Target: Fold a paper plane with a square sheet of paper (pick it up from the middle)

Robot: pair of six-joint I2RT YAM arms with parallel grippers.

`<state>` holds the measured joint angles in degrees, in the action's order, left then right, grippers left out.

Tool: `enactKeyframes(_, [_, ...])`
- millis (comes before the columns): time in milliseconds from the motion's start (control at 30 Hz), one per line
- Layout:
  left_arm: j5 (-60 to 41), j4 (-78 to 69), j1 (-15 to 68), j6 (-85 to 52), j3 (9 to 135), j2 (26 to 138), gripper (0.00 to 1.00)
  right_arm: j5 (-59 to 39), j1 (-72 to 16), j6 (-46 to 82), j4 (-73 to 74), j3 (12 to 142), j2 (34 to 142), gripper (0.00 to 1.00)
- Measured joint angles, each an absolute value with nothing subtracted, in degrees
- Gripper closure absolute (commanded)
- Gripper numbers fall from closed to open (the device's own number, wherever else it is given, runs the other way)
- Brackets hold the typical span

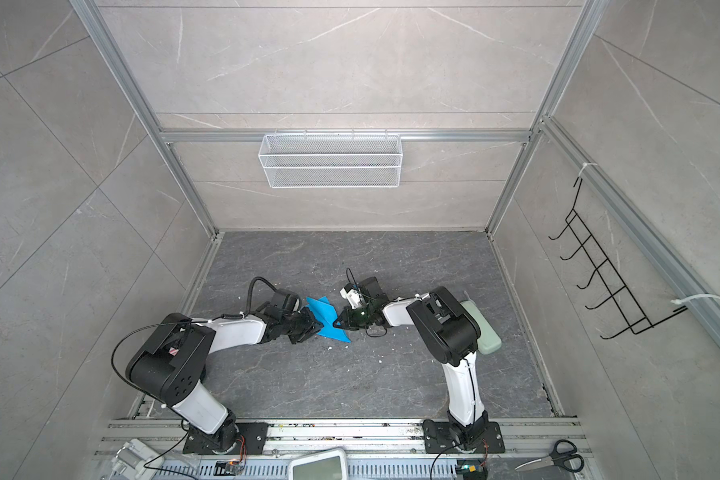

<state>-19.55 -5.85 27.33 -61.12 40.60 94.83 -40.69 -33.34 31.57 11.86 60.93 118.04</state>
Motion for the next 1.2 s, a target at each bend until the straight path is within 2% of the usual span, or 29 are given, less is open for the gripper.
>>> enactKeyframes(200, [-20.3,-5.5,27.3,-59.2,42.2,94.8,0.79,-41.8,-33.1,31.6,10.2,62.1,118.7,1.0])
enactKeyframes(633, [-22.7,-7.4,27.3,-57.2,48.5,100.2,0.89,-43.0,-32.8,31.5,6.8,64.2,119.5,0.95])
enactKeyframes(1200, [-22.1,-7.4,27.2,-56.8,48.0,101.6,0.91,-43.7,-32.7,31.1,3.7,66.1,120.1,0.88])
